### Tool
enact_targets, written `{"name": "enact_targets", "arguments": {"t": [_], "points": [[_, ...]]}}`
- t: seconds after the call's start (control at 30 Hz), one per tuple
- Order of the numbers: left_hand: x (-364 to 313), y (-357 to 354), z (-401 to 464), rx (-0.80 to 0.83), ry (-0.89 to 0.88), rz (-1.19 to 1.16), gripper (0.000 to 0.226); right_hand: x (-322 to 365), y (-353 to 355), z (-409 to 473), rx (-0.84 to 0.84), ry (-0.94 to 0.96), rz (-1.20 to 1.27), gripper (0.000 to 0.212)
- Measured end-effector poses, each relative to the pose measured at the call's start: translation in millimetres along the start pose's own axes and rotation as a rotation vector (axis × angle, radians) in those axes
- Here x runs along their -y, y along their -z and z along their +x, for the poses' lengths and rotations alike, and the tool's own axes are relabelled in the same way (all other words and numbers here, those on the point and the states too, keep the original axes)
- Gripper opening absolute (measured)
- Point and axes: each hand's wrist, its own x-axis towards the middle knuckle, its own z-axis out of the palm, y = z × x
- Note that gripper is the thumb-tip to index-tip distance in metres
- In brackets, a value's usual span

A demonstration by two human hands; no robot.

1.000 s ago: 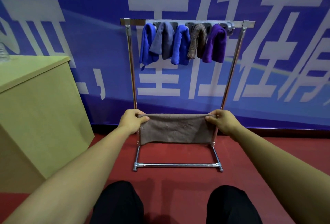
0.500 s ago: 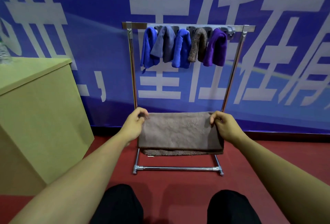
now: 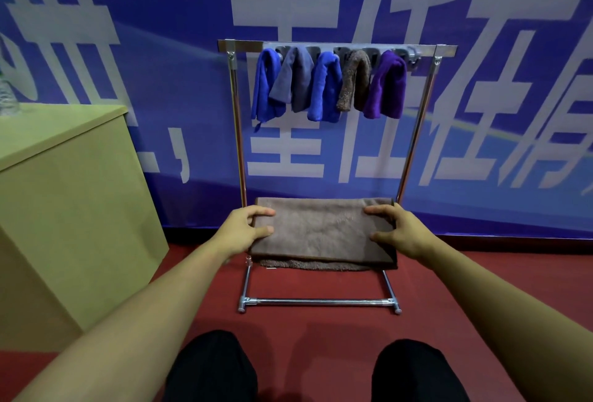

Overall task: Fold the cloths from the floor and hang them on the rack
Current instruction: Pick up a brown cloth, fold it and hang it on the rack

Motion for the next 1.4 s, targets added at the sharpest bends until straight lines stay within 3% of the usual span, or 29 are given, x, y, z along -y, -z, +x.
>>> {"name": "enact_targets", "arguments": {"t": [0.27,0.4,0.53,0.7,0.9,1.07,1.2,1.3,1.4], "points": [[0.8,0.5,0.7,0.028,-0.028,0.219,0.045,-7.4,-0.5,0.6,-0.060,0.028,-0.215,0.046],[-1.1,-0.3,1.4,-0.007,-0.030,0.281,0.055,-3.4,0.3,0.1,-0.037,0.022,-0.289,0.059],[-1.3,-0.9,0.8,-0.074,-0.066,0.446,0.053,-0.5,1.1,0.2,0.020,0.027,-0.370,0.068],[-0.2,0.4,-0.1,-0.046,-0.049,0.517,0.043,0.0,5.9,0.8,0.088,0.027,-0.443,0.071],[-3.6,-1.6,-0.9,-0.072,-0.051,0.457,0.021,1.1,5.6,2.2,-0.018,0.021,-0.418,0.051],[-0.3,4.6,1.1,-0.083,-0.040,0.326,0.013,3.6,6.5,0.9,-0.073,0.069,-0.356,0.019],[0.4,10.4,-2.8,-0.015,-0.045,0.217,0.008,-5.7,9.1,4.3,-0.087,0.048,-0.336,0.025],[-3.0,13.3,-6.3,0.024,-0.031,0.152,0.012,-8.8,10.3,5.5,-0.078,0.047,-0.243,0.016],[-7.6,11.3,-8.1,-0.042,0.014,0.077,0.008,-4.1,9.0,5.5,-0.062,0.038,-0.088,0.012]]}}
